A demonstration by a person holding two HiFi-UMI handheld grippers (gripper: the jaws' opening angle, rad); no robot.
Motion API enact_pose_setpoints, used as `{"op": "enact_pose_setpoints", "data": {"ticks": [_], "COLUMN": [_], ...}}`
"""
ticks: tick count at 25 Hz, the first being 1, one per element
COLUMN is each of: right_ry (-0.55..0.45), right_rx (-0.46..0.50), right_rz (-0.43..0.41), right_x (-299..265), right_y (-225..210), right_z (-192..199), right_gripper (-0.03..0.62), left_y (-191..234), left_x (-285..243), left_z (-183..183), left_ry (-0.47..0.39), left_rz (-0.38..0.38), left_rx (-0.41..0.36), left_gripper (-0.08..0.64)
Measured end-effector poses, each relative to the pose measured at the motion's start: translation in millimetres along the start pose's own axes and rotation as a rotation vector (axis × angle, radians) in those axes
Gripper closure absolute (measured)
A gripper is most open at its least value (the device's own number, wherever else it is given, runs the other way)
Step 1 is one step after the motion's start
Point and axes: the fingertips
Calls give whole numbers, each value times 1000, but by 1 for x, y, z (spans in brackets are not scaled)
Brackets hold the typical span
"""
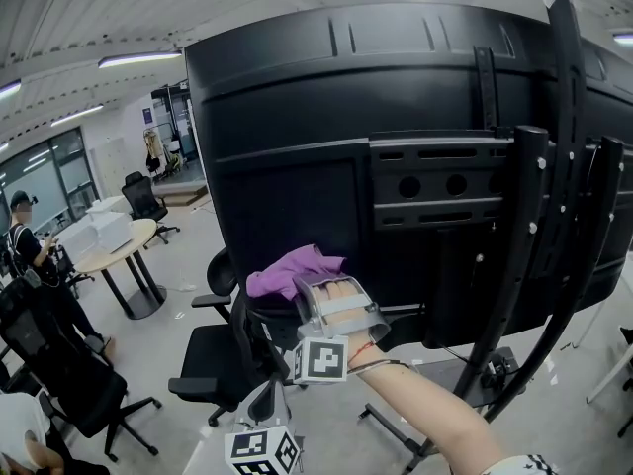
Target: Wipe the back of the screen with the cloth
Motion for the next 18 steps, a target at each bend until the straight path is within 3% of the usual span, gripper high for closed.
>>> {"op": "enact_pose_setpoints", "data": {"ticks": [7,13,15,18], "right_ry": [58,53,31,-41], "right_rx": [-76,-119,-178,-387], "right_rz": [-160,-164,-138,-86], "right_x": [36,40,47,78], "right_y": [95,104,95,76], "right_z": [28,32,30,22], "right_gripper": [543,543,543,543], "left_y": [-3,-14,-21,-33], "left_x": [9,19,26,45], "left_z": [8,10,7,7], "left_ry": [6,9,4,0], "left_rz": [-21,-30,-31,-33], "left_rx": [12,-9,-20,-32], "left_gripper": [552,552,552,552]}}
Point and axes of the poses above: the fingertips, and each gripper's own axes: x backward along the fingers, y to its left, z out of its underside, and after that the axes turned 6 degrees about -y, right-handed
